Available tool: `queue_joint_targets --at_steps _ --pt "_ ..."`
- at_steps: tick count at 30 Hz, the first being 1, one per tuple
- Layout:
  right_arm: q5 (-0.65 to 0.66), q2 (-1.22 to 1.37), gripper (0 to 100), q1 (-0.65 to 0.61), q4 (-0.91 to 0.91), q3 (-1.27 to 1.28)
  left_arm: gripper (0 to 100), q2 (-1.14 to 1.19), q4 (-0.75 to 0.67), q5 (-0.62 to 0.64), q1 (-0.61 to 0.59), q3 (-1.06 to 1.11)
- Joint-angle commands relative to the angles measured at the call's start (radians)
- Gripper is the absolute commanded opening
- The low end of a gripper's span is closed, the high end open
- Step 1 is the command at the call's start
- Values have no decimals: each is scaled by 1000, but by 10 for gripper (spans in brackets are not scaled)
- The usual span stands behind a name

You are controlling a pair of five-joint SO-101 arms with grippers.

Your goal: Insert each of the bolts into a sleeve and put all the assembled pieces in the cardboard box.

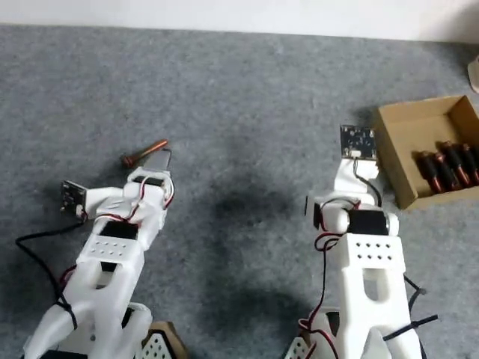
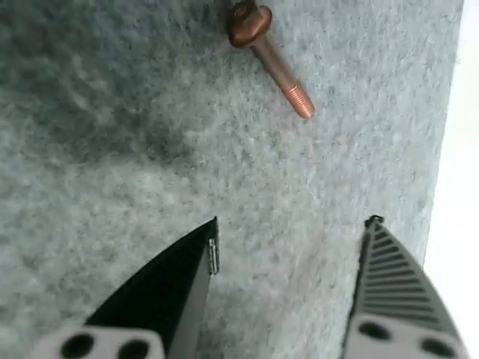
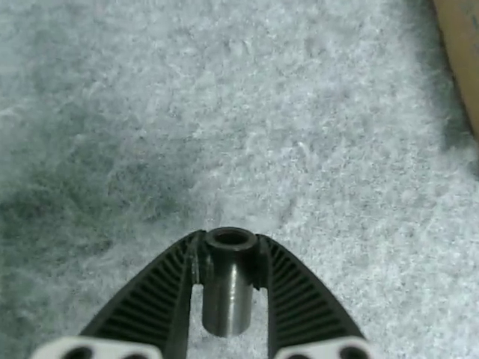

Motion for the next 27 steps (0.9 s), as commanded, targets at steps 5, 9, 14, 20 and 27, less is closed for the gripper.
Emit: queue_joint_targets --at_steps 5,9,14,20,27 --pt "-15 -28 5 -21 -51 -2 330 -5 15 52 -38 -56" --pt "-12 -28 5 -21 -81 44 319 2 262 94 -65 -197" --pt "-12 -28 5 -21 -81 47 319 2 485 146 -62 -357" --pt "-17 -28 5 -21 -113 58 320 13 643 206 -59 -469" --pt "-18 -102 5 -28 -292 211 319 260 798 296 -64 -679"
